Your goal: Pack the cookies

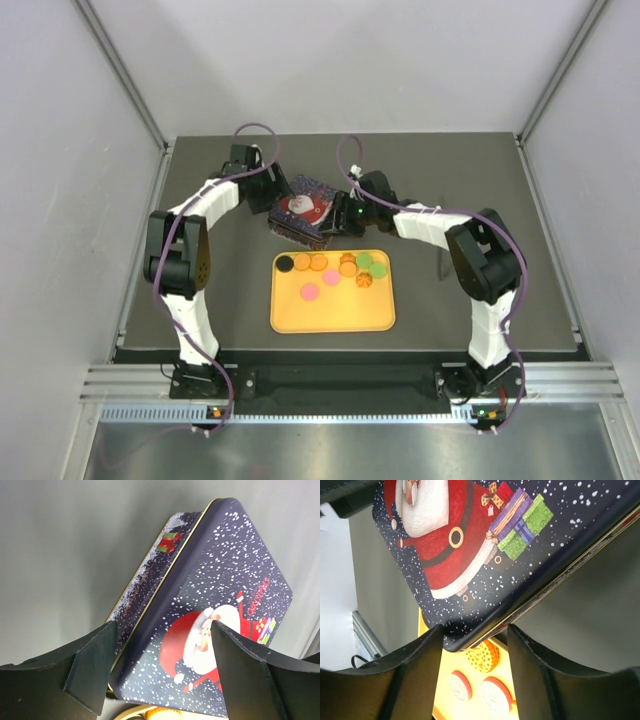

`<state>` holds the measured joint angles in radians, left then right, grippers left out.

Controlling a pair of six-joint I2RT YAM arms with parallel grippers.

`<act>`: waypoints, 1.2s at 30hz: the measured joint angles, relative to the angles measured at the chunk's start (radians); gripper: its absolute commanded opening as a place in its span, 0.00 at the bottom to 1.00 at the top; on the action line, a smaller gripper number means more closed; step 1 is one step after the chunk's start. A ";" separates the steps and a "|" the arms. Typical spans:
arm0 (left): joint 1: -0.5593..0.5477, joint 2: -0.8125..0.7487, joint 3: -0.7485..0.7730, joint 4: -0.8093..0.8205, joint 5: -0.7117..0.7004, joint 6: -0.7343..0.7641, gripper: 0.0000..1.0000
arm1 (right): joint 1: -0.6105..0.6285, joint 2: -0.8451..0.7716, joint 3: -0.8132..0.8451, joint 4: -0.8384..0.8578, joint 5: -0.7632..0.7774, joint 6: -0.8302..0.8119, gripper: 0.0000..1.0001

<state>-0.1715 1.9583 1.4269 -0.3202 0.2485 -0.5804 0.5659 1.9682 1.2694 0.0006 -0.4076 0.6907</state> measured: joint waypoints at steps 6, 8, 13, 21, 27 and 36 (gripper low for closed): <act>-0.001 -0.008 0.048 -0.068 -0.056 0.010 0.82 | 0.002 -0.003 -0.013 0.000 0.002 -0.007 0.65; -0.001 -0.016 0.048 -0.087 -0.071 0.010 0.82 | 0.003 -0.004 -0.013 -0.005 0.001 -0.010 0.66; 0.000 -0.029 0.048 -0.119 -0.098 0.009 0.82 | 0.003 -0.005 -0.014 -0.009 0.000 -0.015 0.70; 0.003 -0.088 0.026 -0.131 -0.094 0.003 0.86 | -0.003 -0.034 -0.037 -0.018 -0.010 -0.026 0.75; 0.011 -0.134 -0.029 -0.119 -0.051 -0.018 0.86 | -0.031 -0.087 -0.065 -0.035 -0.015 -0.058 0.77; 0.018 -0.238 -0.193 -0.083 -0.021 -0.082 0.86 | -0.134 -0.068 0.118 -0.128 -0.013 -0.214 0.82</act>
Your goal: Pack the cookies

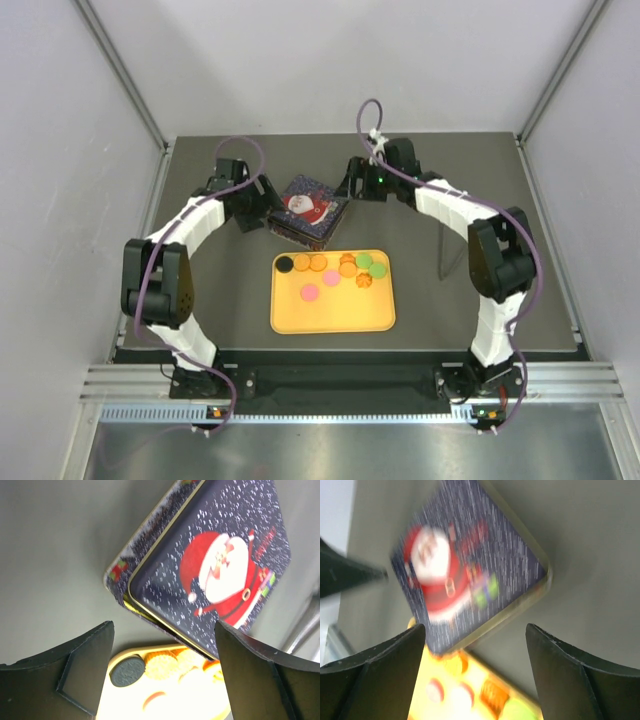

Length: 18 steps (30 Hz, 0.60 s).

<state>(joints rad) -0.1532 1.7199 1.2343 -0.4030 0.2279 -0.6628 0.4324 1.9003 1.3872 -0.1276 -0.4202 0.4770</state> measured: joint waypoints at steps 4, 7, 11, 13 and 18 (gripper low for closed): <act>0.002 -0.044 -0.058 0.038 0.034 -0.039 0.87 | -0.024 0.127 0.221 -0.008 -0.006 -0.085 0.84; 0.003 -0.049 -0.074 0.063 0.057 -0.055 0.88 | -0.034 0.235 0.356 -0.019 -0.024 -0.127 0.85; 0.006 -0.049 -0.084 0.088 0.095 -0.081 0.88 | -0.038 0.375 0.495 -0.059 -0.045 -0.157 0.86; 0.006 -0.049 -0.084 0.100 0.108 -0.093 0.88 | -0.038 0.434 0.548 -0.074 -0.055 -0.164 0.87; 0.008 -0.041 -0.084 0.119 0.124 -0.111 0.88 | -0.035 0.513 0.626 -0.107 -0.076 -0.177 0.88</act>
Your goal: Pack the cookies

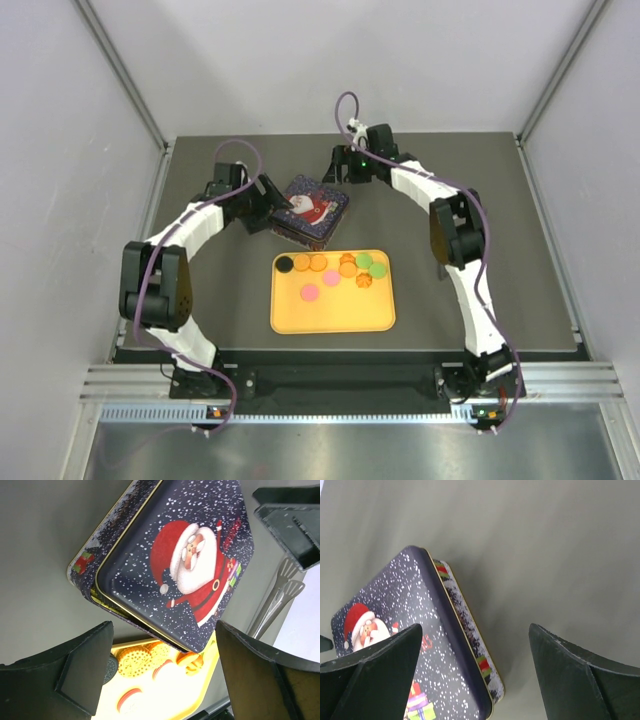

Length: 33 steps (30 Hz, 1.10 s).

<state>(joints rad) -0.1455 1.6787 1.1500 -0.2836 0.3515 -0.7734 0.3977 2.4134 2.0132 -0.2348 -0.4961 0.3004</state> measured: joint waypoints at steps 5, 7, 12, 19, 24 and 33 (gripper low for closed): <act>0.000 0.021 0.000 0.005 0.000 -0.016 0.88 | 0.008 0.019 0.040 0.004 -0.008 -0.002 0.88; 0.000 0.025 0.000 0.008 -0.001 -0.019 0.88 | 0.014 0.019 0.047 0.006 -0.011 -0.003 0.88; 0.000 0.029 0.000 0.014 -0.003 -0.028 0.88 | 0.045 0.022 0.064 0.002 -0.014 -0.005 0.87; -0.011 0.054 0.000 0.023 -0.011 -0.038 0.87 | 0.085 0.042 0.084 0.005 -0.013 -0.010 0.86; -0.019 0.076 -0.002 0.034 -0.018 -0.044 0.87 | 0.093 0.053 0.083 0.000 -0.010 -0.013 0.84; -0.039 0.100 -0.002 0.058 -0.058 -0.068 0.85 | 0.098 0.051 0.042 0.016 -0.003 -0.027 0.84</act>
<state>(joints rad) -0.1841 1.7790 1.1481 -0.2256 0.2939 -0.8417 0.4957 2.4649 2.0548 -0.2184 -0.4995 0.2733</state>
